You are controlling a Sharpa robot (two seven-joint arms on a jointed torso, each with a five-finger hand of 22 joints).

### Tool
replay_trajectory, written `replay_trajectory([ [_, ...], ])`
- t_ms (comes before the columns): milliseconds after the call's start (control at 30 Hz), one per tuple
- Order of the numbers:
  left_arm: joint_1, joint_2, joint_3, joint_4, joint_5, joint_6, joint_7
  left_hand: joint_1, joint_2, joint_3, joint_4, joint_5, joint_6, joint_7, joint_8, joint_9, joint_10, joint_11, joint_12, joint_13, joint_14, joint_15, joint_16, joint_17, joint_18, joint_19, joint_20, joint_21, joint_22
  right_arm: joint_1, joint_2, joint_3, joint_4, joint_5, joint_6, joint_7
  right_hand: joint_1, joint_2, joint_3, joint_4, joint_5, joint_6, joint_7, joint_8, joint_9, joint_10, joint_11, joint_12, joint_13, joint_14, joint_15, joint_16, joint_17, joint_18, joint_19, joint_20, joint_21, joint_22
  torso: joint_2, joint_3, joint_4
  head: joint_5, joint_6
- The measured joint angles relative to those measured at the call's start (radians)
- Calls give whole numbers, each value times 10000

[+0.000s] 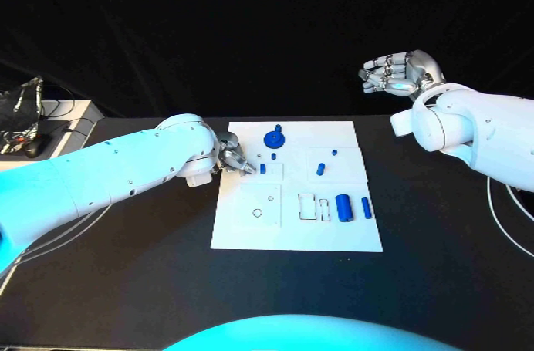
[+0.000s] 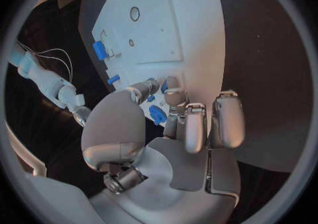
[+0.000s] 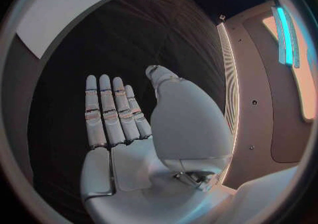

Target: Assemble the parts on the task board

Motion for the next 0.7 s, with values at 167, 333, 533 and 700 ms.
replay_trajectory([
  [167,-13,-157,96,183,0,-86,-9,70,-175,-613,361,-254,0,0,-53,-17,-39,39,-56,-46,0,0,0,0,0,0,0,-28,-36,-9,-5,0,-1,0,0,0,0,0,0,0,0,0,0,0,0,0,0,0,0,0,0,0,0,0,0,0,0,0,-3,-4,6,-7,8],
  [333,-21,-321,267,384,31,-294,-8,264,-183,-1259,853,-785,-87,87,-112,-18,-180,69,-174,-203,0,0,-51,0,0,0,0,-112,-108,-27,-7,0,-3,-1,0,0,0,0,0,0,0,0,0,0,-10,0,0,0,0,0,0,0,-13,0,0,0,0,-20,-6,-6,6,-10,26],
  [533,-161,-593,746,625,289,-605,20,552,-54,-1966,975,-786,-803,394,-516,-181,-1118,290,-1090,-1467,4,122,-274,0,0,-381,96,-488,-667,-50,-17,0,-4,-4,0,-1,0,0,0,0,0,0,0,0,-10,0,0,0,0,0,0,0,-13,0,0,0,0,-20,-13,-6,5,-11,57],
  [700,-296,-1004,1154,789,967,-775,122,980,259,-2670,987,-786,-1759,827,-1043,-612,-2386,703,-1860,-2412,14,496,-855,-1,188,-1296,425,-1404,-2036,-76,-27,0,9,-58,14,-1,146,74,91,-148,0,106,5,0,-23,0,0,-12,0,0,0,-38,-46,0,0,0,0,-112,-19,-3,6,-26,125],
])
